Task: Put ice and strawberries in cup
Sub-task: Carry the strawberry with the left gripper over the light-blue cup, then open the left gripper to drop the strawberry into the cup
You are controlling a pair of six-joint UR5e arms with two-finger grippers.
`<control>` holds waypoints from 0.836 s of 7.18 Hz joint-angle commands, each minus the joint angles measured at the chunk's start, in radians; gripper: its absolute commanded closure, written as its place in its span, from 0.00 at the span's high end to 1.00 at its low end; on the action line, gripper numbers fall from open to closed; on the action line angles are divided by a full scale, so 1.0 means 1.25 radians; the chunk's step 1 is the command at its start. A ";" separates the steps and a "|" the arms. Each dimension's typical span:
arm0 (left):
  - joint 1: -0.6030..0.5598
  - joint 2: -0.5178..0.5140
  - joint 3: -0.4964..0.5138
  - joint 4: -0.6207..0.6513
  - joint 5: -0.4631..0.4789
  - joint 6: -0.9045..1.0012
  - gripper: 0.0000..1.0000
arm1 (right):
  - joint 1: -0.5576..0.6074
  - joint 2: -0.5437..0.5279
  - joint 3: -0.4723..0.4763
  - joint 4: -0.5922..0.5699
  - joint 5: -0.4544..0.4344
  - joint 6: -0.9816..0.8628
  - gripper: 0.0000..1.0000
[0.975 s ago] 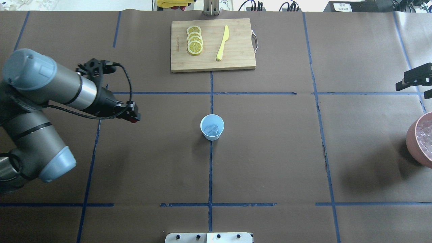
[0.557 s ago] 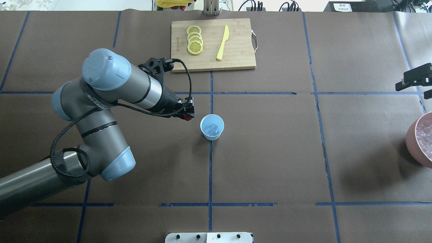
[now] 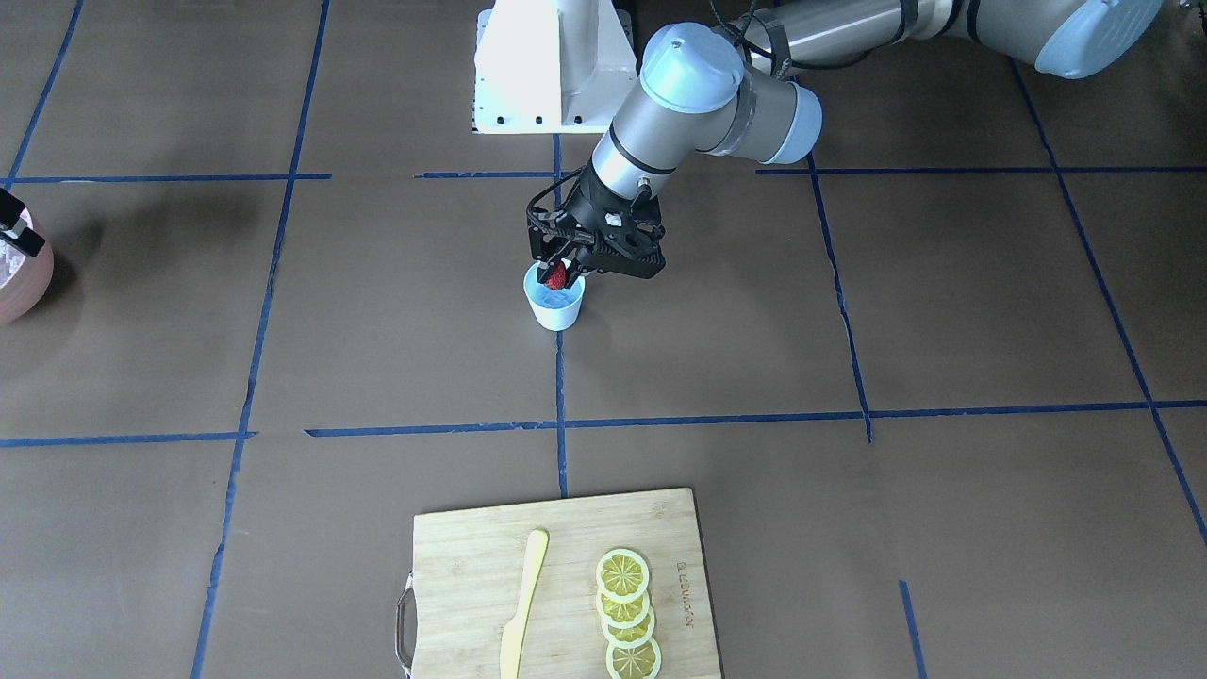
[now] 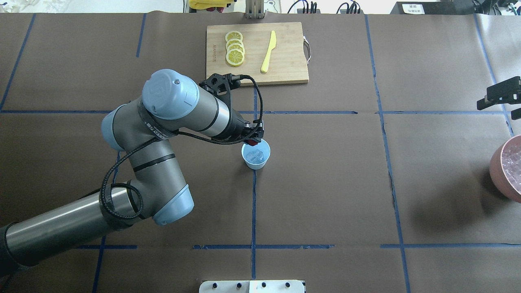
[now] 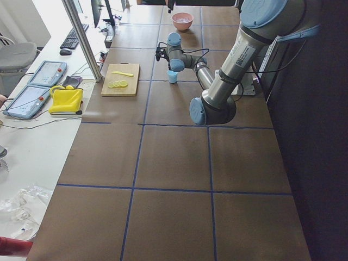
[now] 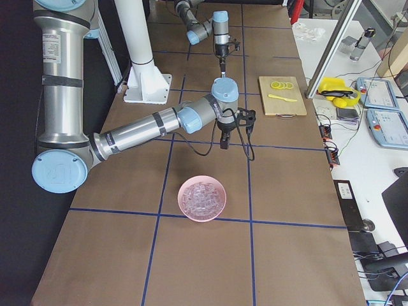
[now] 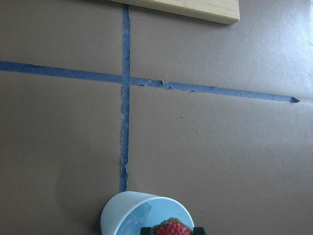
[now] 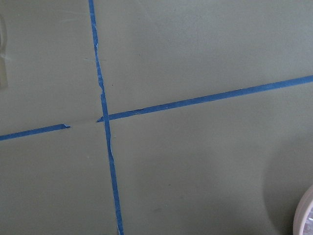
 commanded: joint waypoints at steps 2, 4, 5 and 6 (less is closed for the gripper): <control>0.002 0.001 0.001 0.000 0.001 0.003 0.71 | 0.000 0.000 0.000 0.000 0.000 0.000 1.00; 0.002 0.003 -0.002 -0.002 0.001 0.003 0.81 | 0.000 0.000 -0.001 0.000 0.000 0.000 1.00; -0.001 0.004 -0.010 0.000 0.001 0.003 0.82 | 0.001 0.001 0.000 0.000 0.000 0.000 1.00; -0.016 0.017 -0.035 0.003 0.001 0.006 0.81 | 0.001 0.001 -0.001 0.000 0.000 0.000 1.00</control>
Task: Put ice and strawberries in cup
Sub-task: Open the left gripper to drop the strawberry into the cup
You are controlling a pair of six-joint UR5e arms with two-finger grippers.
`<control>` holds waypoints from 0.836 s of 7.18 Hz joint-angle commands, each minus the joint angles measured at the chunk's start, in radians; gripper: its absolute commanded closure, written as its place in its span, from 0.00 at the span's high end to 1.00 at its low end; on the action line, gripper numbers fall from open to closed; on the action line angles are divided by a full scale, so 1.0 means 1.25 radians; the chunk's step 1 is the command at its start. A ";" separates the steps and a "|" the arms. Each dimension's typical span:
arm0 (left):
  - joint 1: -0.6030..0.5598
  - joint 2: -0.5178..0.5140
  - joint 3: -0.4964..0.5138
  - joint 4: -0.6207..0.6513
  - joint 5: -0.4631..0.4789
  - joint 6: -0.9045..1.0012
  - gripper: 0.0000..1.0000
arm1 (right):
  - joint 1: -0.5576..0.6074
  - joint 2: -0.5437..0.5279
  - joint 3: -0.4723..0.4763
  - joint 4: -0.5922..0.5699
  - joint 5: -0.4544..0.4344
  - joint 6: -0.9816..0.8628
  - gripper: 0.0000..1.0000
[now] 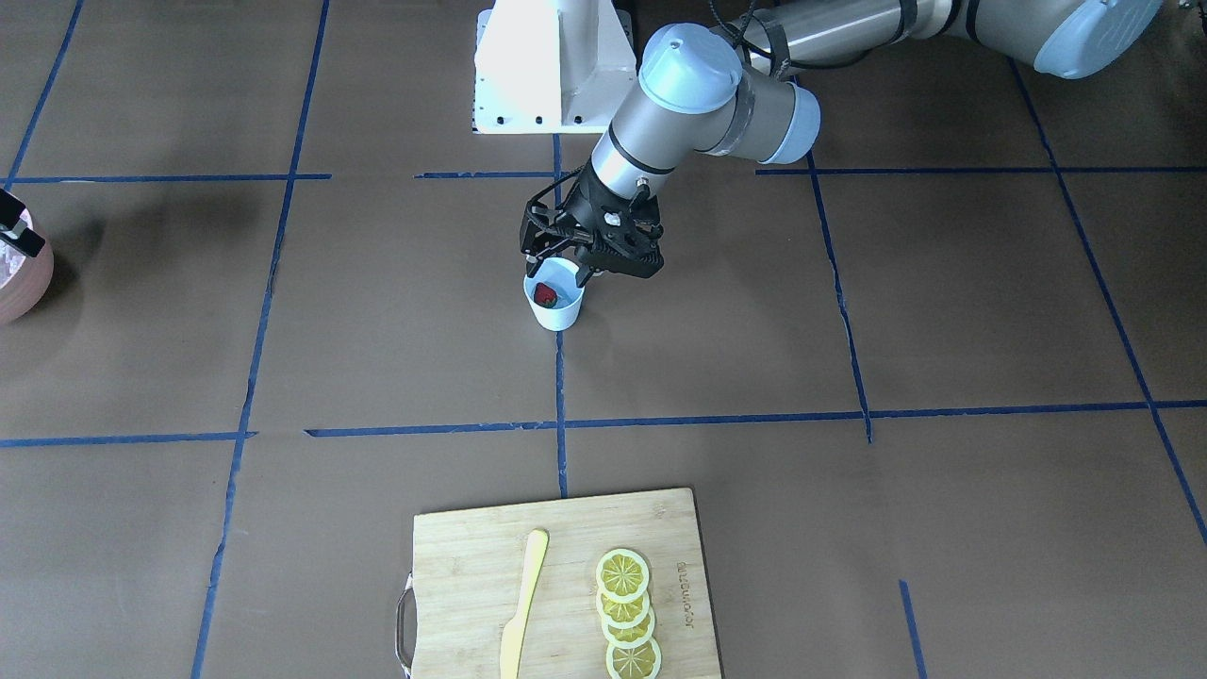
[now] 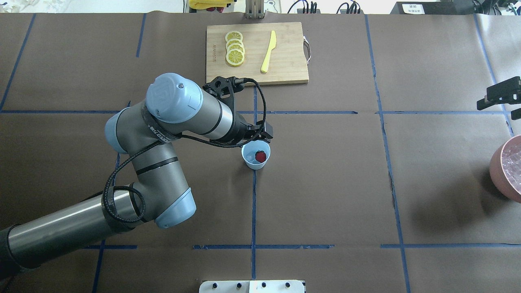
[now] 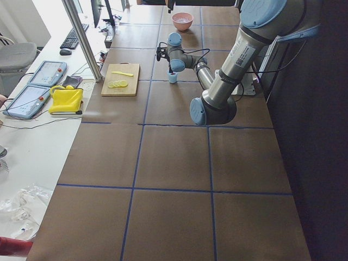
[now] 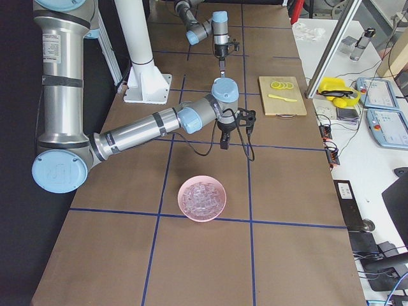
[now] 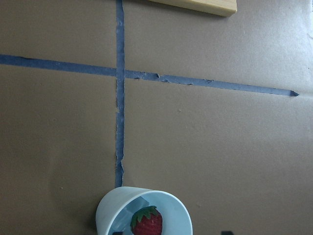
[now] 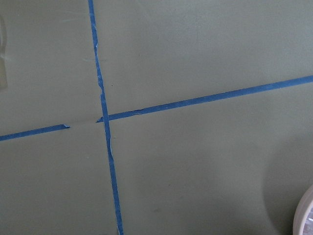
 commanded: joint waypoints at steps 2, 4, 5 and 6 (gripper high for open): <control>-0.114 0.154 -0.111 0.006 -0.063 0.125 0.81 | 0.022 0.002 -0.027 -0.004 0.001 -0.061 1.00; -0.333 0.296 -0.131 0.007 -0.223 0.327 0.80 | 0.109 0.003 -0.088 -0.010 0.010 -0.199 1.00; -0.410 0.370 -0.127 0.014 -0.226 0.455 0.79 | 0.125 0.004 -0.120 -0.010 0.010 -0.263 1.00; -0.496 0.393 -0.130 0.096 -0.219 0.594 0.79 | 0.129 0.003 -0.138 -0.010 0.003 -0.284 1.00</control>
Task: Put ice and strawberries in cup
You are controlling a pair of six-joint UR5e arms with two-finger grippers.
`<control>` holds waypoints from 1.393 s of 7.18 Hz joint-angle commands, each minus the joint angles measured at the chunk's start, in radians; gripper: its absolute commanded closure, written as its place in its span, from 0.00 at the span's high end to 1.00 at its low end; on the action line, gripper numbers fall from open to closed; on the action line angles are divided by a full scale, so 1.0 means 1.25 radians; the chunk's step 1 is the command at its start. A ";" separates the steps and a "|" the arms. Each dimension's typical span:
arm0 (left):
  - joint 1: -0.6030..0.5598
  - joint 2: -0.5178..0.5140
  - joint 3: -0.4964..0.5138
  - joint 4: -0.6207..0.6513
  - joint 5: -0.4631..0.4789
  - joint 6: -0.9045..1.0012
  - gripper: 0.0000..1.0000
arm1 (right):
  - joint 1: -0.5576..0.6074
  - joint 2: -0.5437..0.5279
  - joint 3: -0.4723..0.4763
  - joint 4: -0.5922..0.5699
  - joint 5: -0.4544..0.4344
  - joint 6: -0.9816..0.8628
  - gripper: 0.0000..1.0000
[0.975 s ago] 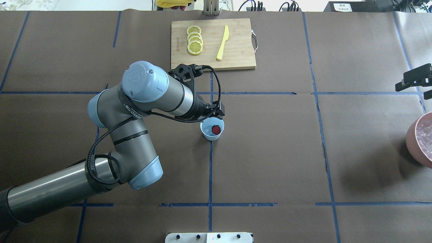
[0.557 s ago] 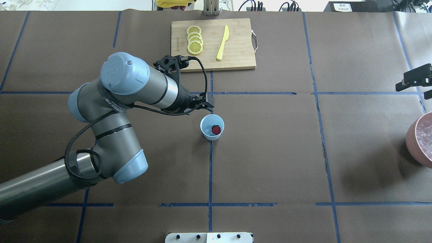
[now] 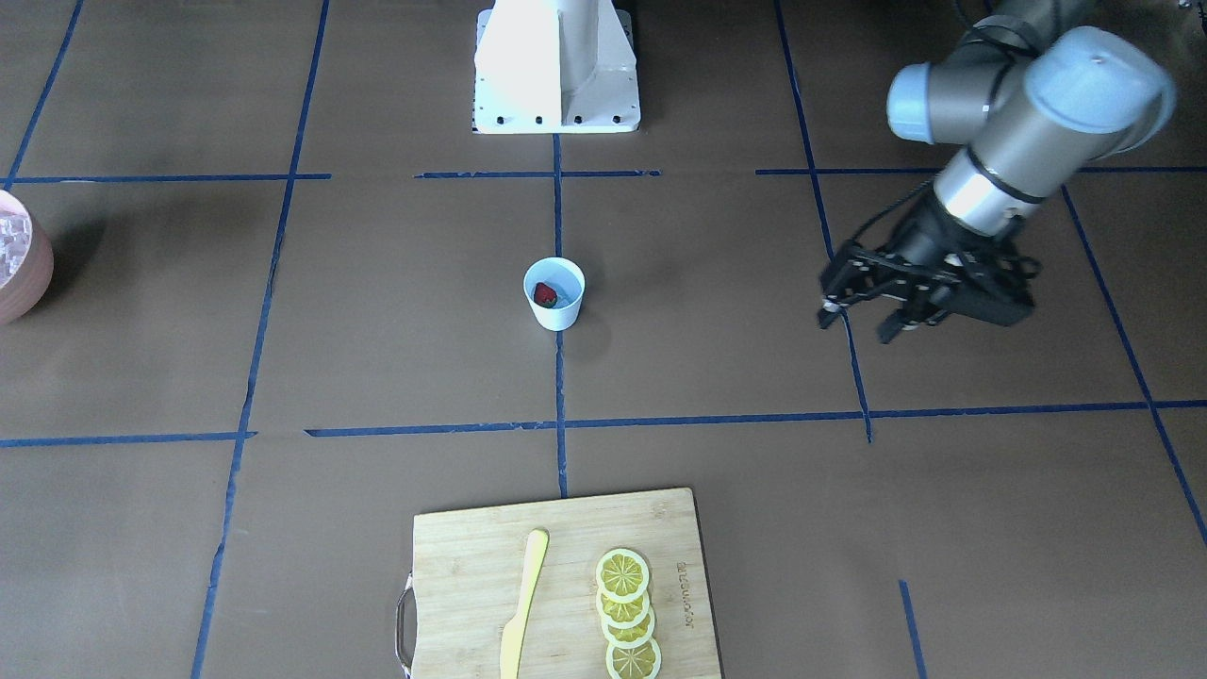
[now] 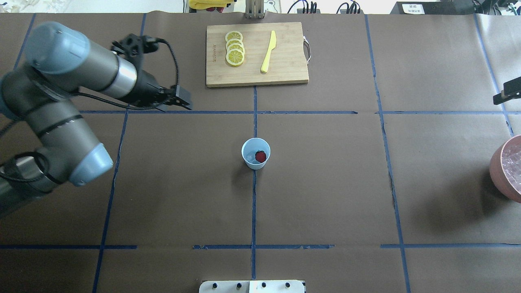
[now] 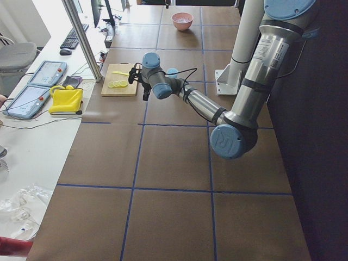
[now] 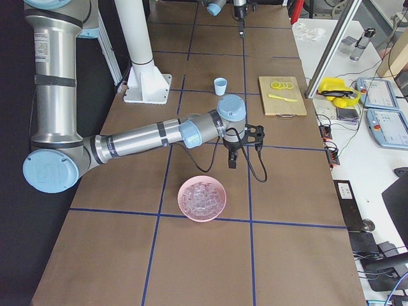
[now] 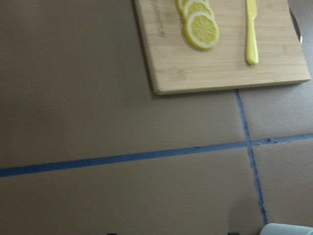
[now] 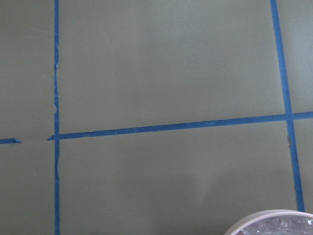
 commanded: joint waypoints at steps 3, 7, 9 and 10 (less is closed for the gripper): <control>-0.298 0.071 0.010 0.377 -0.008 0.643 0.78 | 0.031 0.000 -0.074 0.000 -0.028 -0.146 1.00; -0.420 0.099 0.064 0.636 -0.169 0.914 0.80 | 0.062 0.006 -0.079 -0.160 -0.116 -0.382 1.00; -0.423 0.150 0.053 0.638 -0.168 0.907 0.99 | 0.061 0.007 -0.118 -0.154 -0.097 -0.371 1.00; -0.424 0.158 0.026 0.643 -0.145 0.845 0.99 | 0.060 0.008 -0.142 -0.145 -0.013 -0.371 1.00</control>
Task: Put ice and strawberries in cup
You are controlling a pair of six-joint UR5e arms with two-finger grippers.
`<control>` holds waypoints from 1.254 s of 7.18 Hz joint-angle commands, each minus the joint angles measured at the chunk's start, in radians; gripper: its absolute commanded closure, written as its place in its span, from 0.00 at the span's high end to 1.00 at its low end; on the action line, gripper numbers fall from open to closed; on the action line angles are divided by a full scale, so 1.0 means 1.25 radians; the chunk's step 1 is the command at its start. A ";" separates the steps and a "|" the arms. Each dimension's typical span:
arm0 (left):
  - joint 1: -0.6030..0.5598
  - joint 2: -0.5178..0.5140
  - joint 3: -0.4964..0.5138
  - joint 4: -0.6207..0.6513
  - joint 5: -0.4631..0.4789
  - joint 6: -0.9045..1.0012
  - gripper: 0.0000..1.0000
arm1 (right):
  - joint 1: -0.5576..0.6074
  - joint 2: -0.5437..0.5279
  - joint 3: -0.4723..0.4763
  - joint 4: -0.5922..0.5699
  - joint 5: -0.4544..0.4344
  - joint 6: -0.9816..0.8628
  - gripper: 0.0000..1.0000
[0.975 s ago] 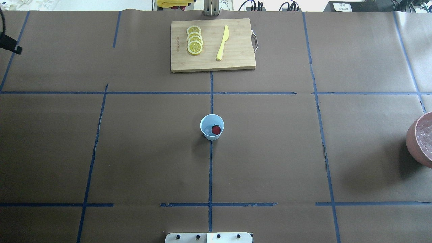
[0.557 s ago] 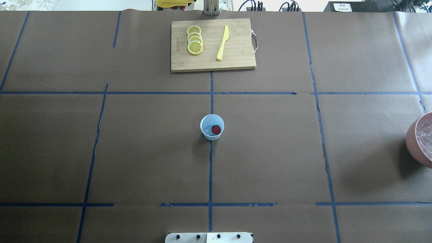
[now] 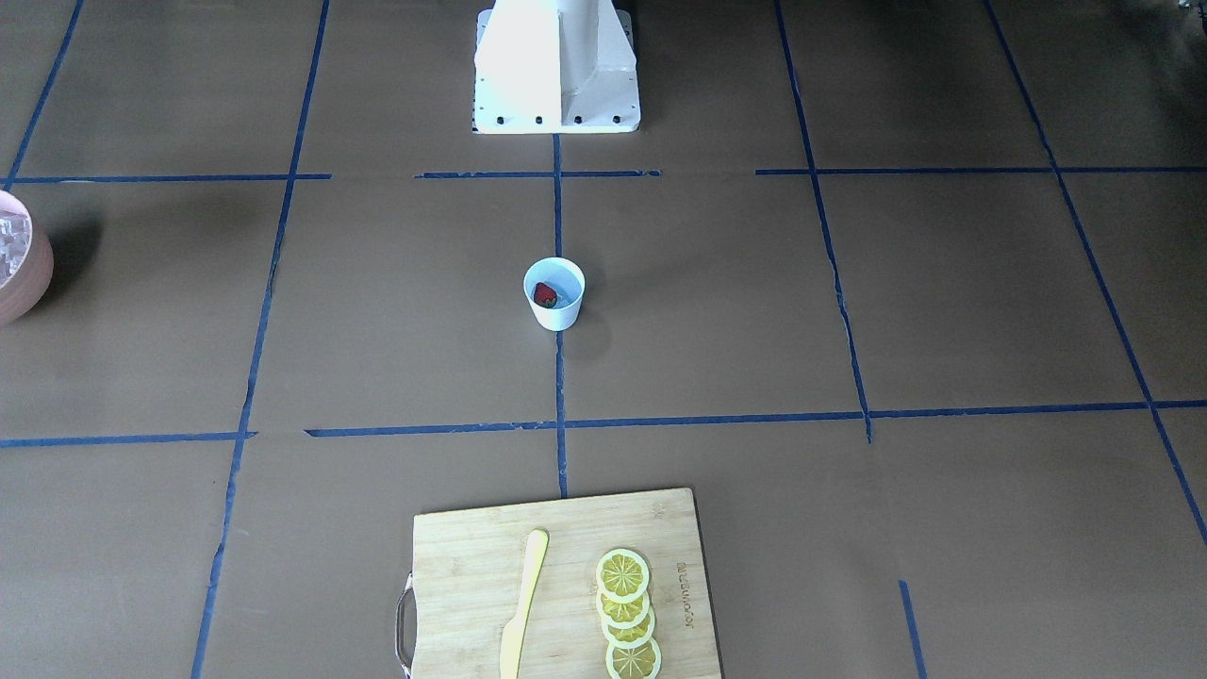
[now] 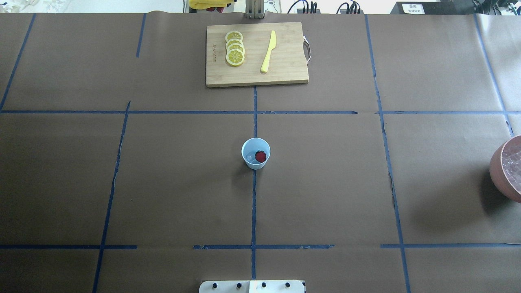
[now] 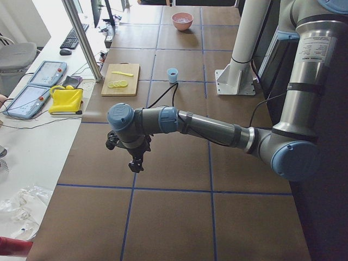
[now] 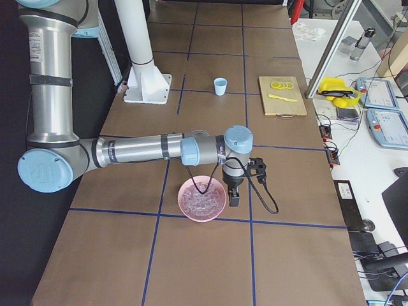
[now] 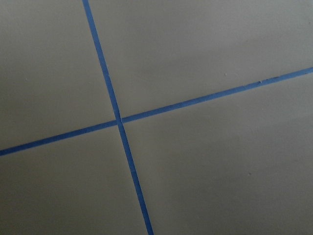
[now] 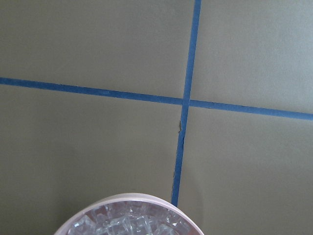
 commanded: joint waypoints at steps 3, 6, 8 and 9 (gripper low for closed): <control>-0.001 0.061 -0.026 -0.020 0.084 -0.080 1.00 | 0.000 0.000 -0.006 0.026 0.062 -0.013 1.00; 0.001 0.077 -0.008 -0.068 0.087 -0.058 1.00 | 0.001 -0.006 -0.009 0.015 -0.005 -0.023 1.00; 0.001 0.083 0.015 -0.077 0.077 -0.044 1.00 | 0.005 -0.022 -0.045 0.021 0.003 -0.080 1.00; 0.001 0.083 0.013 -0.072 0.034 -0.050 1.00 | 0.030 -0.029 -0.053 0.024 0.028 -0.080 1.00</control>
